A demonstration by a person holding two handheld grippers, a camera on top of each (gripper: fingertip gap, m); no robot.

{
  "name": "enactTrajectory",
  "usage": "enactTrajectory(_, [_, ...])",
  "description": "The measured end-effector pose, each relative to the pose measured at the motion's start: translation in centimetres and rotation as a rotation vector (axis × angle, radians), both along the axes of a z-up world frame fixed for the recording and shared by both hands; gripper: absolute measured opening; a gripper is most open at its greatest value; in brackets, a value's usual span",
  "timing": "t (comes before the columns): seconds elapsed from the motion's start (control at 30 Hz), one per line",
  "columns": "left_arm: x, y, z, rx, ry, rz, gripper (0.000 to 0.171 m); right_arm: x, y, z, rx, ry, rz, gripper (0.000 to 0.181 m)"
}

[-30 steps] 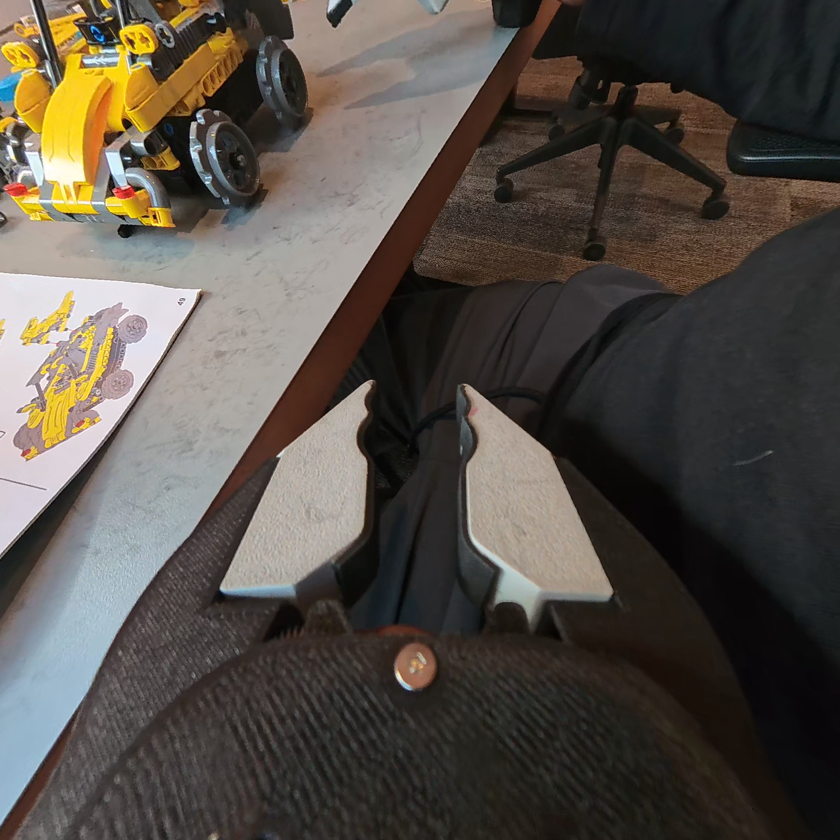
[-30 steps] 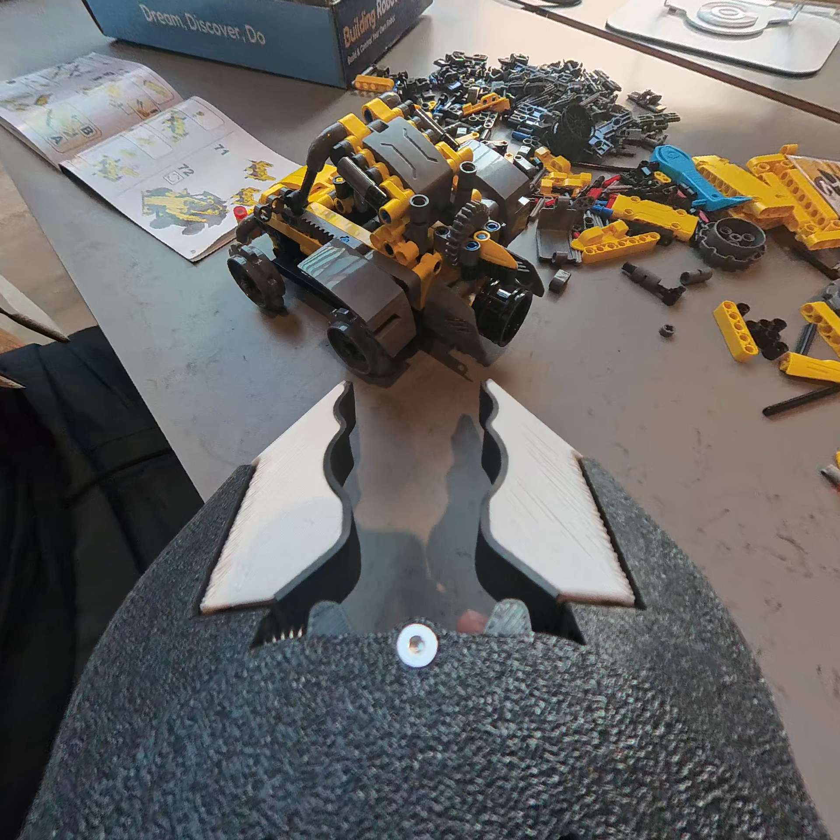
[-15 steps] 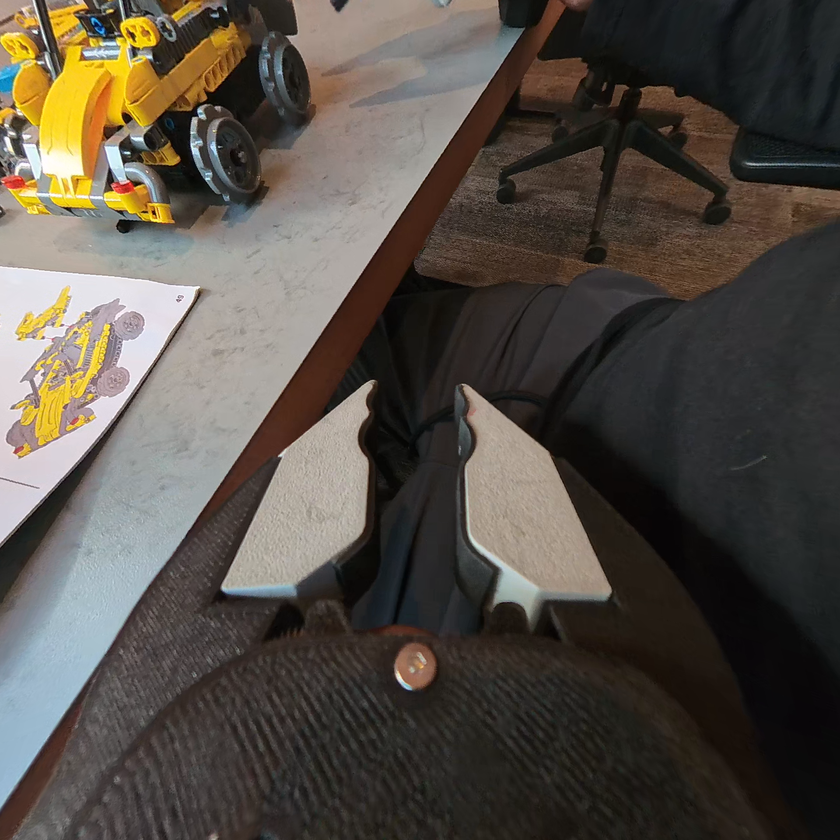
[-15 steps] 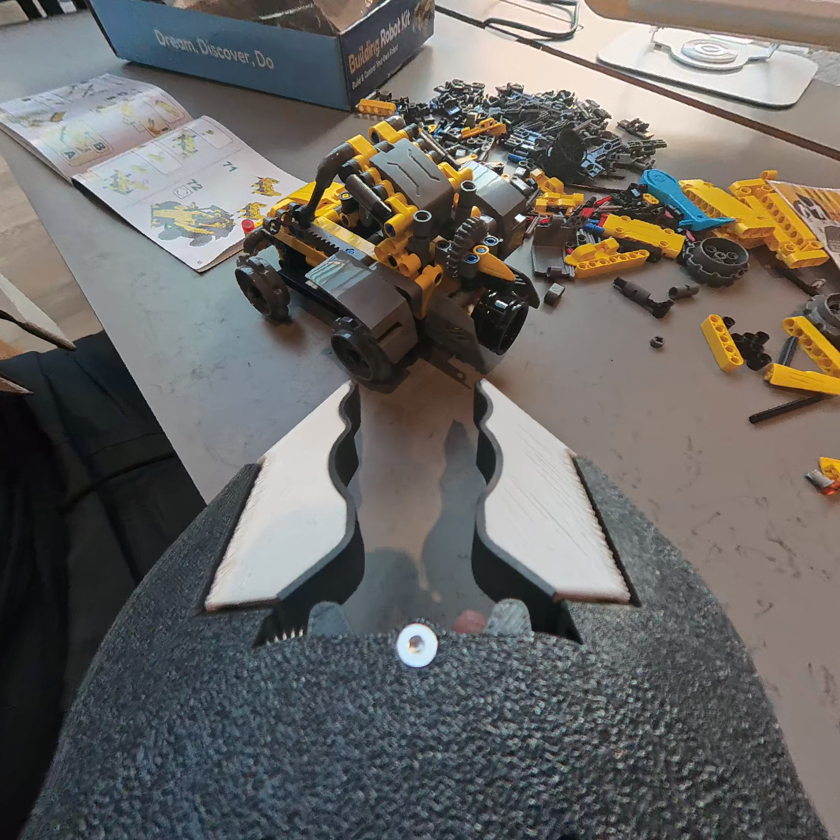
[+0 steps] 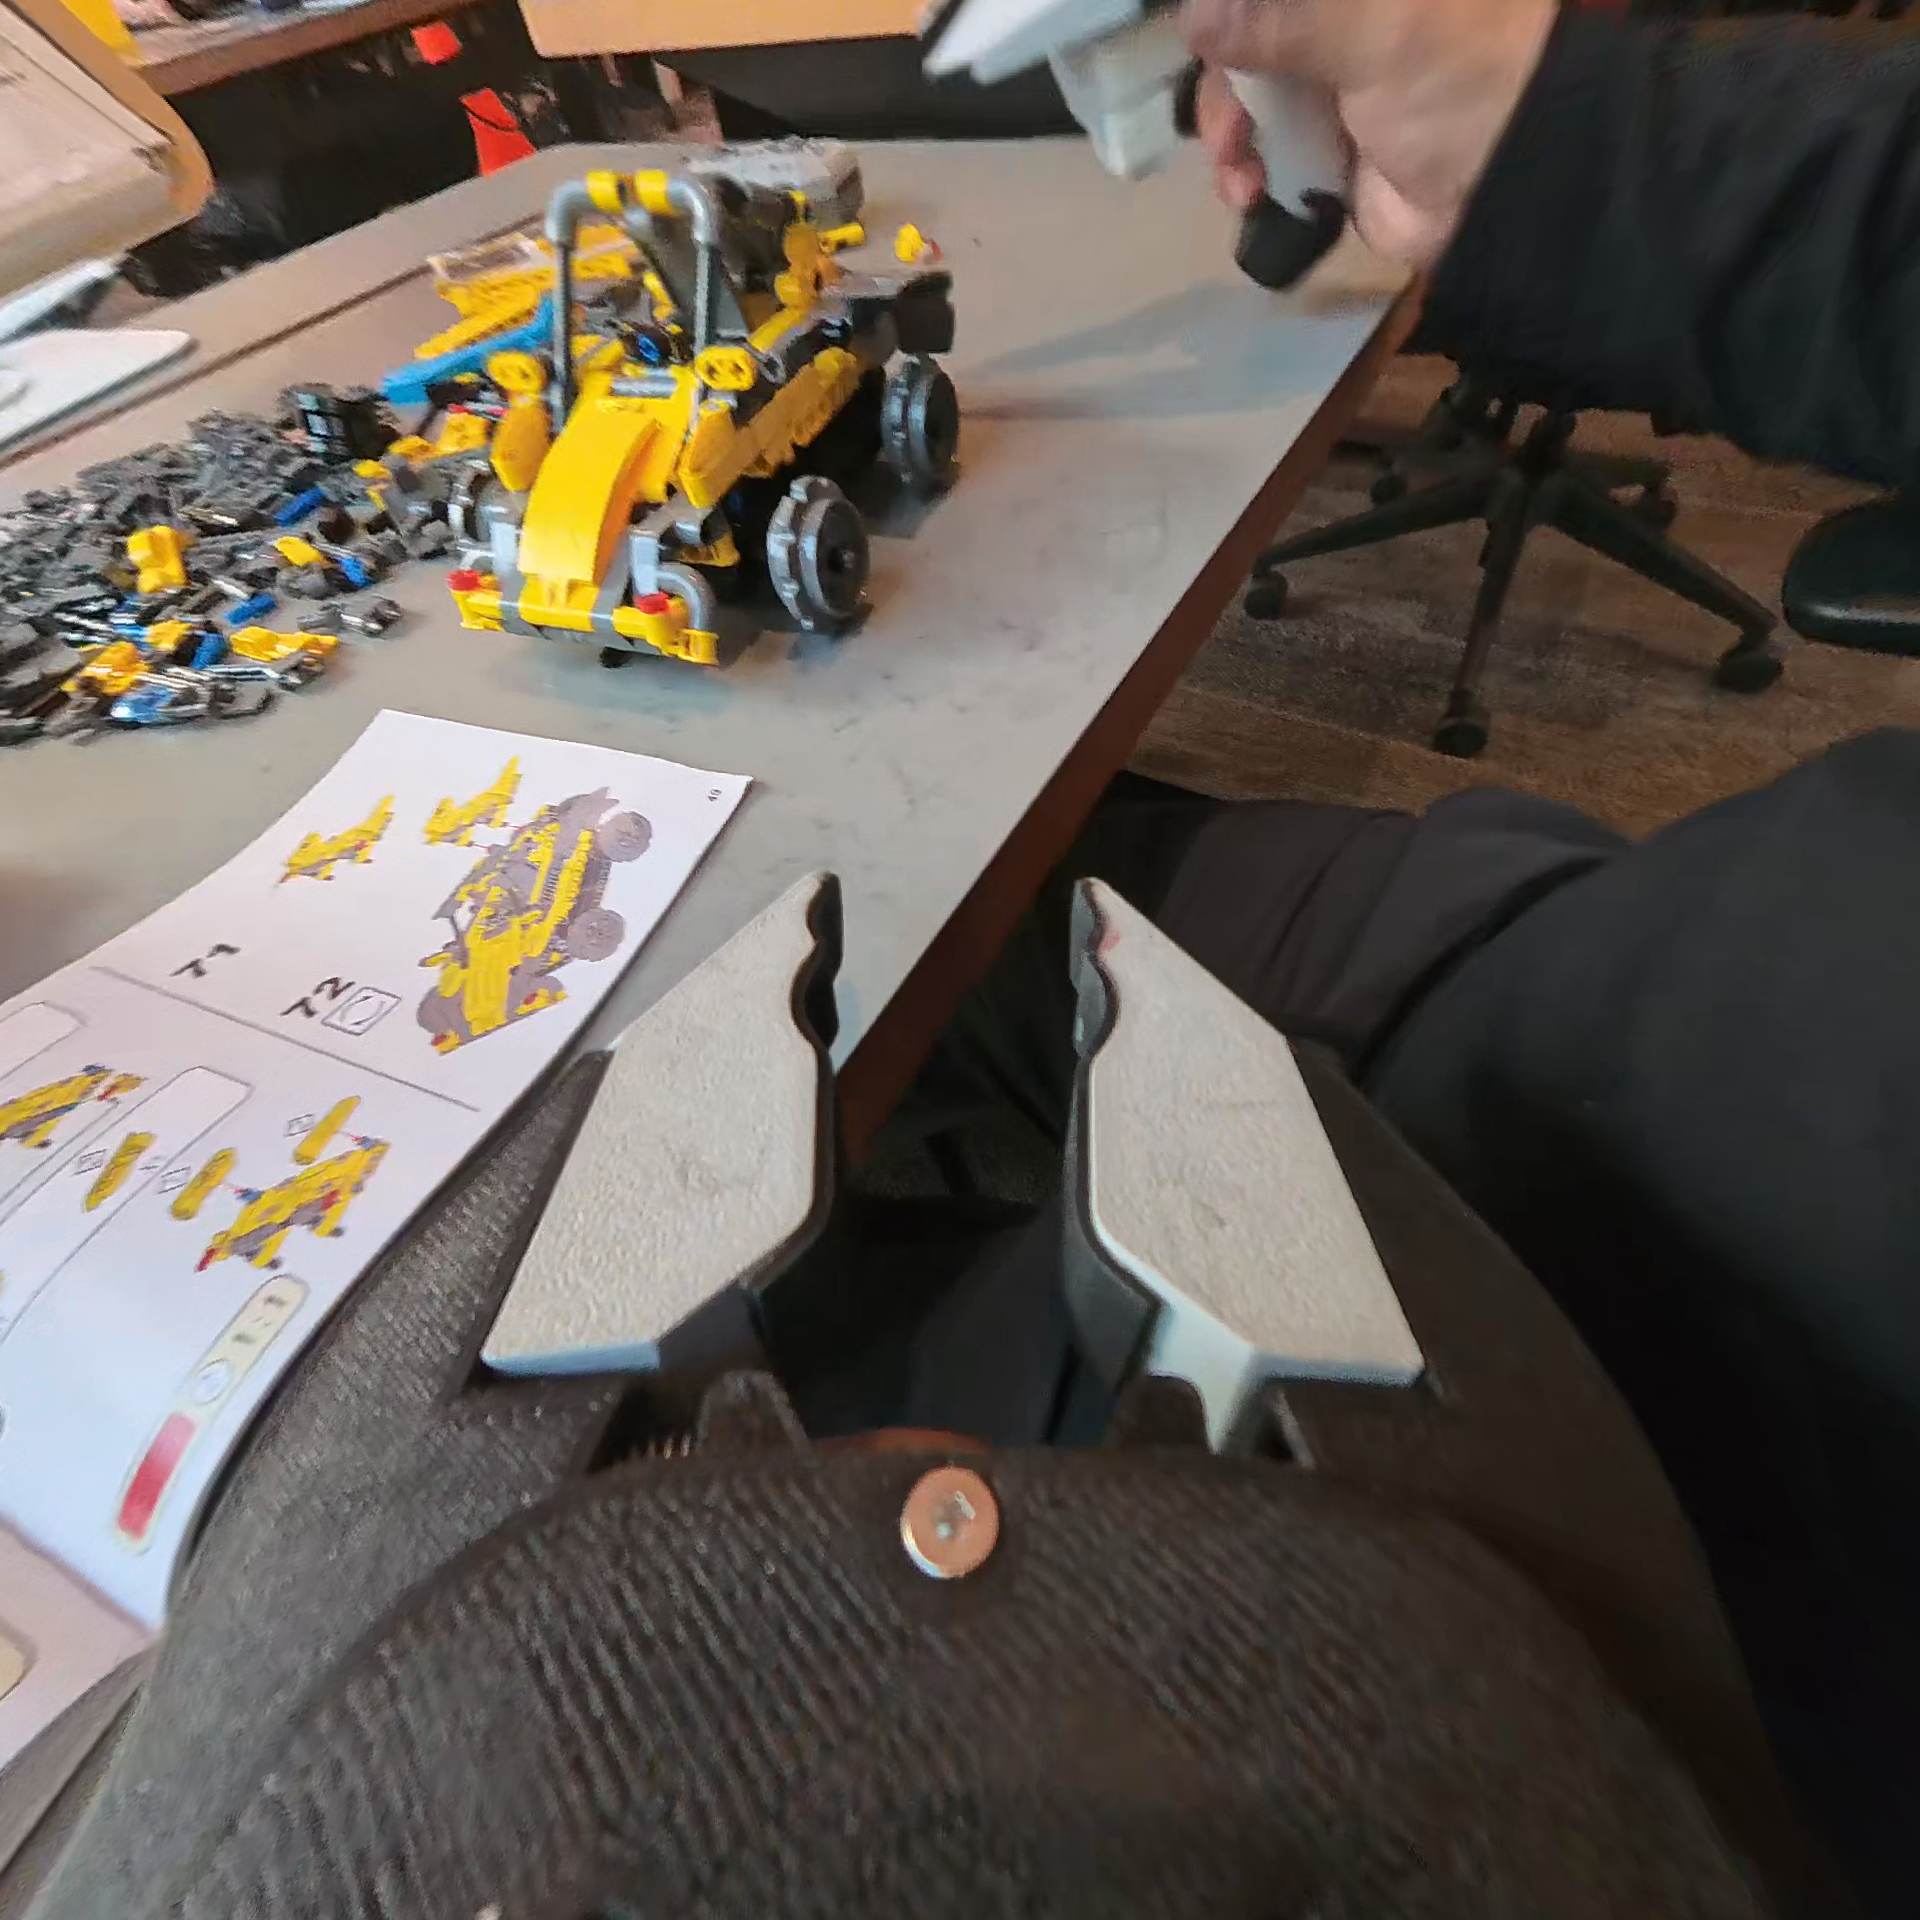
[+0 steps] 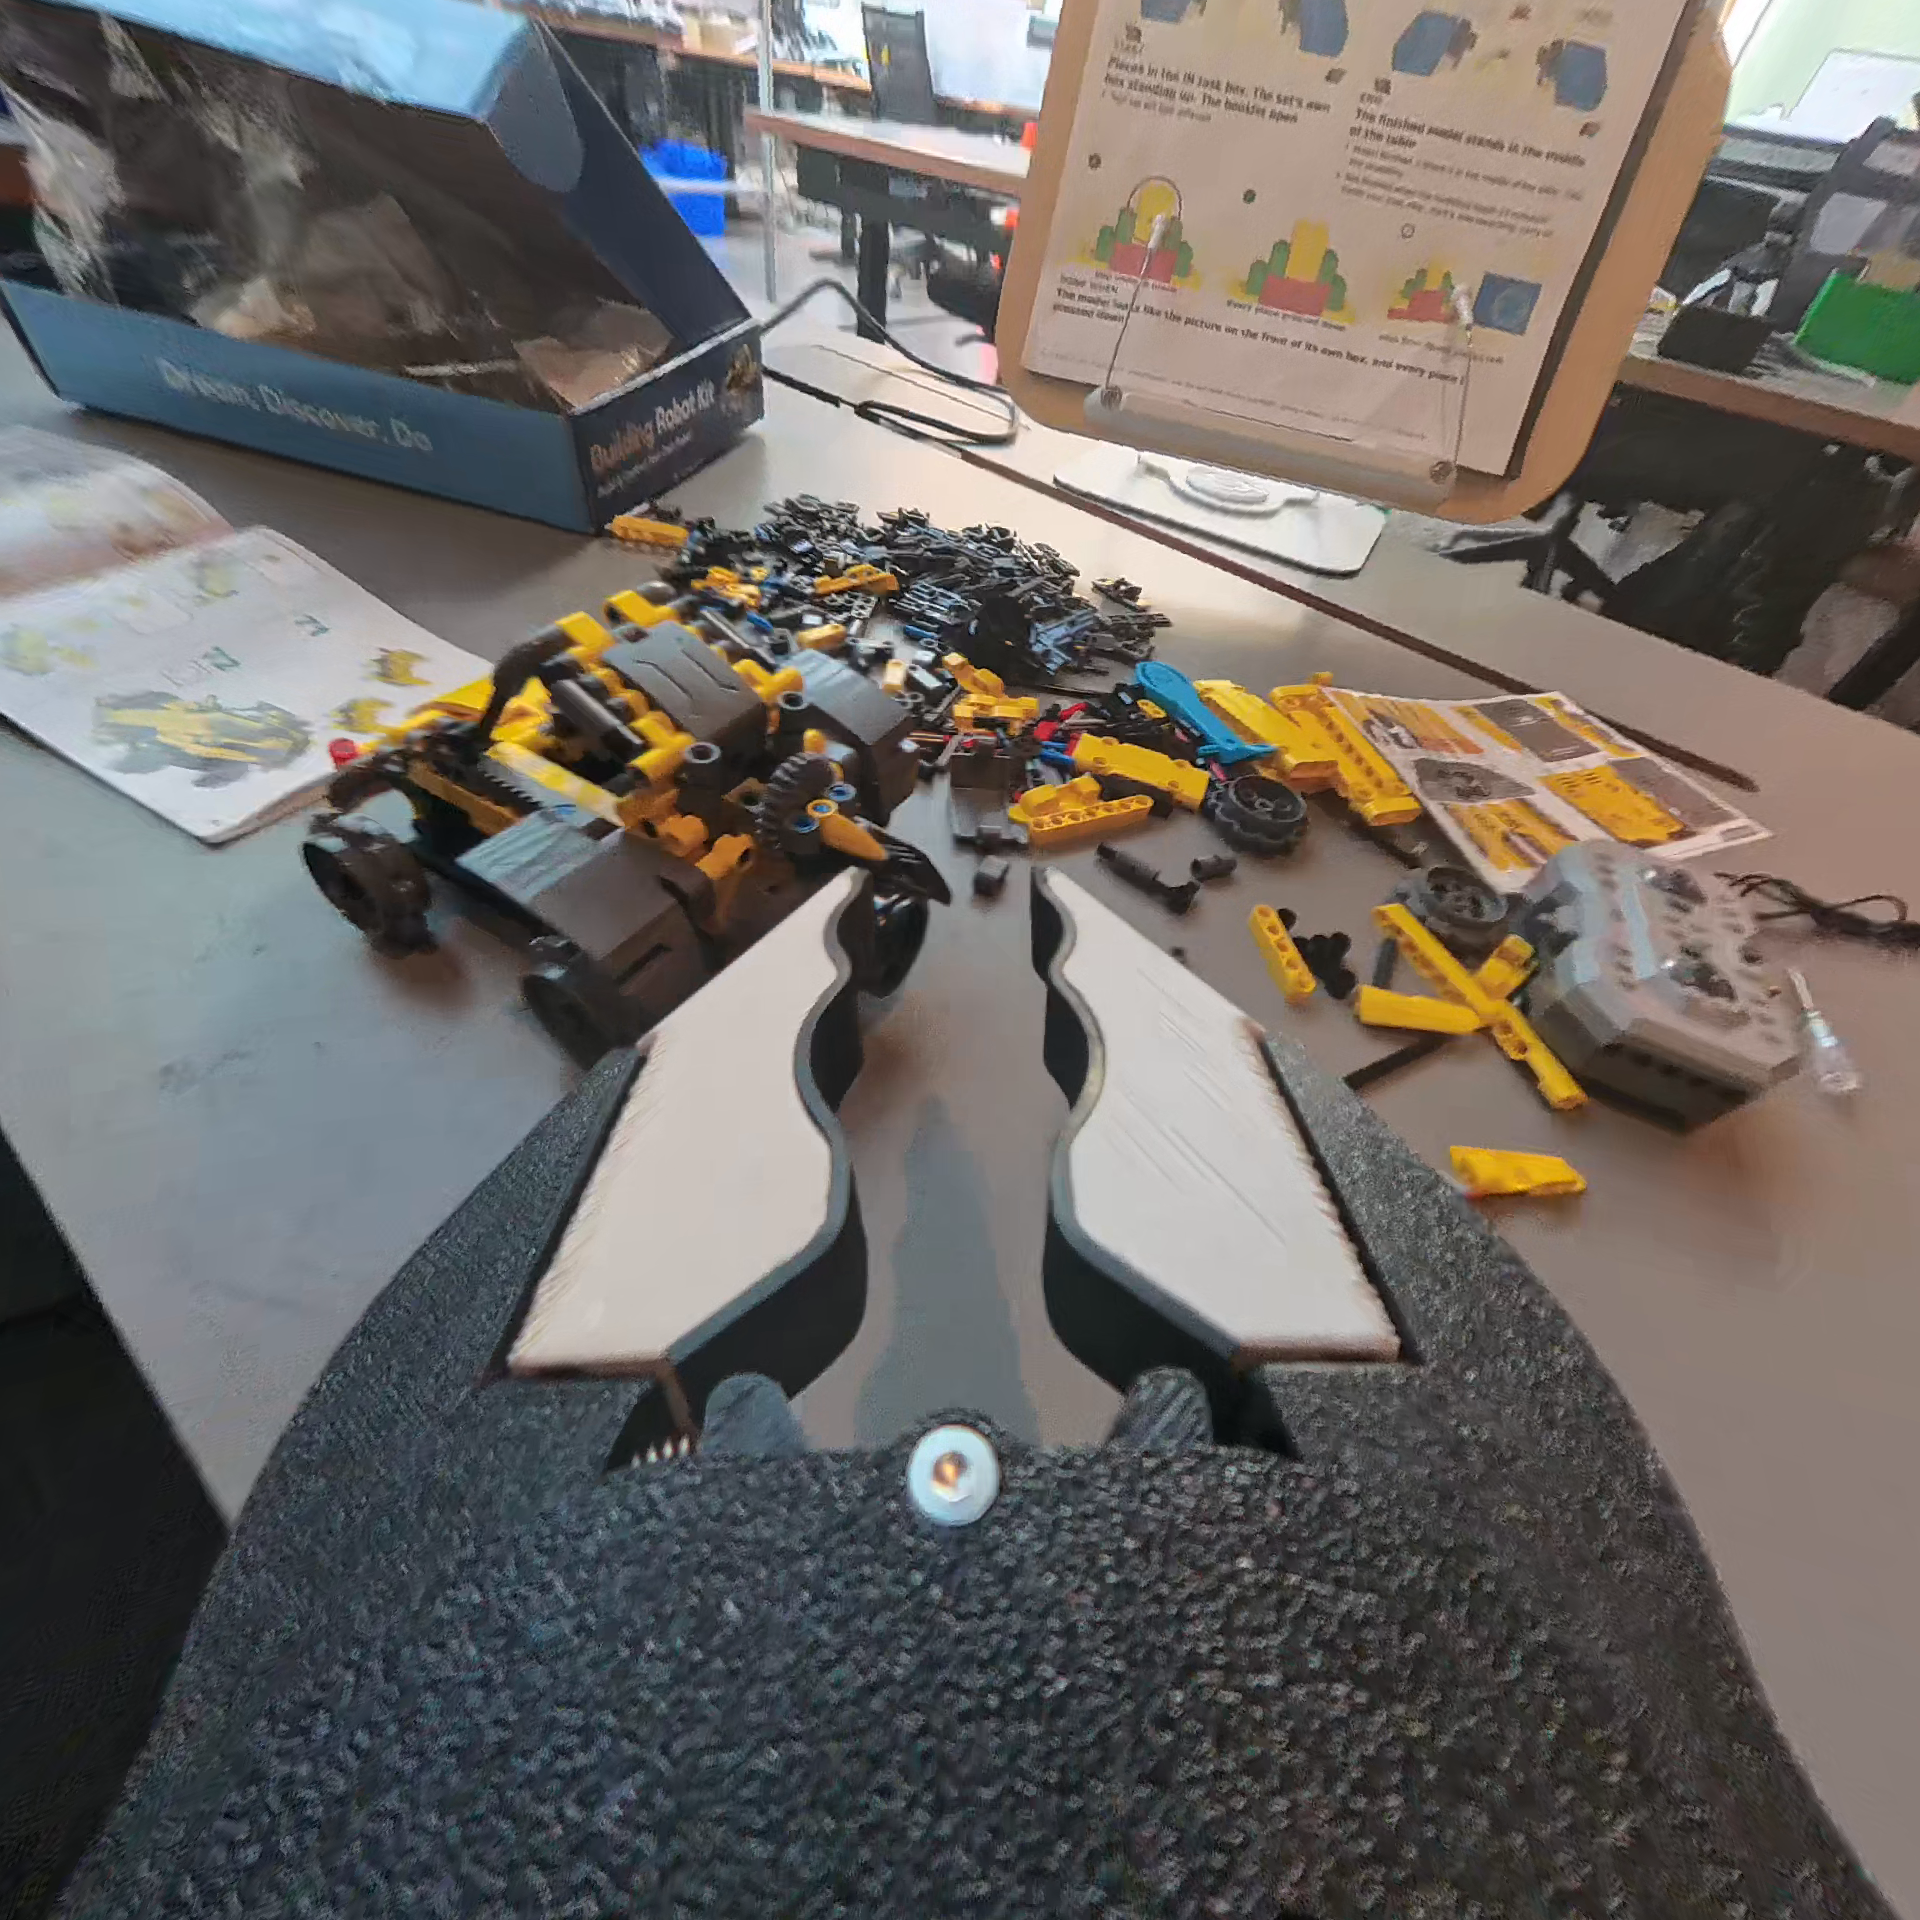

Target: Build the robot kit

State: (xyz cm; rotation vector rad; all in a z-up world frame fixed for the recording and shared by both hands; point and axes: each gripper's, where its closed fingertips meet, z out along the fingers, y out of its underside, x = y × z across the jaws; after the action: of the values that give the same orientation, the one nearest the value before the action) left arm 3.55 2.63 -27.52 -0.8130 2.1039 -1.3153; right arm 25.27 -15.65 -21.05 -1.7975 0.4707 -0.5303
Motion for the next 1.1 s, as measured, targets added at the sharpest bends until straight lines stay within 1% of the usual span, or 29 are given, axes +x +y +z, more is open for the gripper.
enactTrajectory(0.07, [0.1,-0.4,-0.6,0.007,0.014,-0.021,0.041,2.0,0.8,0.4,-0.095,-0.036,-0.011,0.022])
enactTrajectory(0.13, [0.5,-0.6,-0.5,-0.019,0.017,-0.031,0.041,4.1,2.4,0.9,-0.177,-0.053,0.031,0.015])
enactTrajectory(0.2, [0.8,-0.7,-0.3,-0.059,0.027,-0.039,0.04,6.7,4.2,0.5,-0.305,-0.072,0.096,0.007])
enactTrajectory(0.27, [0.8,-0.7,-0.2,-0.09,0.029,-0.051,0.04,9.8,5.8,-0.6,-0.465,-0.109,0.166,0.003])
enactTrajectory(0.33, [0.8,-0.6,-0.3,-0.09,0.022,-0.058,0.04,11.7,7.7,-2.4,-0.575,-0.072,0.301,0.0])
enactTrajectory(0.37, [0.8,-0.5,-0.4,-0.079,0.015,-0.058,0.04,12.9,8.3,-3.3,-0.629,-0.049,0.335,0.0])
enactTrajectory(0.47, [0.9,-0.4,-1.0,-0.044,0.007,-0.061,0.04,14.6,10.0,-5.7,-0.752,0.006,0.466,0.0])
enactTrajectory(0.5, [1.0,-0.3,-1.1,-0.037,0.007,-0.06,0.039,14.6,10.4,-6.5,-0.792,0.028,0.514,0.001])
enactTrajectory(0.57, [0.9,-0.4,-1.2,-0.035,0.009,-0.072,0.039,14.8,10.5,-7.8,-0.879,0.056,0.564,0.002])
enactTrajectory(0.67, [0.8,-0.6,-1.2,-0.051,0.023,-0.089,0.039,14.5,10.7,-8.7,-0.939,0.095,0.621,0.002])
enactTrajectory(0.73, [0.8,-0.7,-1.1,-0.069,0.034,-0.094,0.039,14.2,10.9,-8.7,-0.94,0.104,0.651,0.002])
enactTrajectory(0.8, [0.8,-0.7,-1.1,-0.087,0.041,-0.102,0.038,13.9,11.1,-8.7,-0.944,0.129,0.668,0.006])
enactTrajectory(0.93, [0.8,-0.5,-1.1,-0.109,0.061,-0.102,0.034,14.6,10.9,-8.6,-0.984,0.134,0.643,0.007])
enactTrajectory(1.1, [0.9,-0.4,-0.9,-0.11,0.053,-0.097,0.035,15.0,12.3,-7.3,-0.924,0.122,0.627,0.01])
